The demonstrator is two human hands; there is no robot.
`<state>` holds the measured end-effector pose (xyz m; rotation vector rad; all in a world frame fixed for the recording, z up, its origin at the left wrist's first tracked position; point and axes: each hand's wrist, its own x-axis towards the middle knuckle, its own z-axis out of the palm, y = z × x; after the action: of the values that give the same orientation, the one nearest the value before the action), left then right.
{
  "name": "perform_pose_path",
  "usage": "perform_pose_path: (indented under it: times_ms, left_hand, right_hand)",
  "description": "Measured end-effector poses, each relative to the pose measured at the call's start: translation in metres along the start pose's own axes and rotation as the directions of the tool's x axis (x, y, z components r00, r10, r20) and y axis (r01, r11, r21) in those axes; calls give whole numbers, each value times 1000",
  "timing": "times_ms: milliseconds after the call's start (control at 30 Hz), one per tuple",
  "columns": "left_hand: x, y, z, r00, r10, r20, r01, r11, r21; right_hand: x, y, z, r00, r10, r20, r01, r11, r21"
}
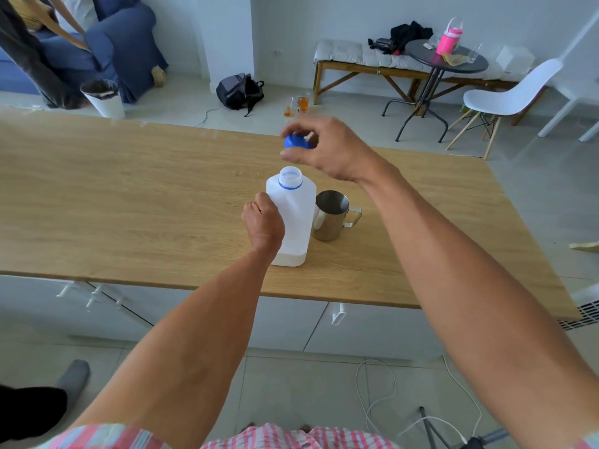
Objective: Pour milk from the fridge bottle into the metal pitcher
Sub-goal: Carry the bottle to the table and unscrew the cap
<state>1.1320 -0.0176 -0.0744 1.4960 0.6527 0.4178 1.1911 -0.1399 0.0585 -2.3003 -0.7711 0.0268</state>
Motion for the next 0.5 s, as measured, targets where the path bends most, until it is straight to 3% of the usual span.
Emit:
perform_pose_path:
  times_ms: [133, 267, 333, 500]
  left_hand:
    - [0, 0, 1, 1000, -5, 0, 5, 1000, 15]
    - [1, -3, 2, 1000, -18, -6, 18, 1000, 2]
    - [1, -4, 3, 1000, -19, -9, 20, 1000, 3]
    - [2, -4, 4, 1000, -8, -11, 8, 1000, 4]
  right_hand:
    - [-24, 35, 10, 954, 163, -251, -62, 928, 367]
    - [-55, 78, 45, 832, 432, -347, -105, 738, 667]
    - [-73, 94, 61, 784, 519, -340, -181, 715, 675]
    - [-108, 119, 103, 746, 627, -224, -425, 707, 565]
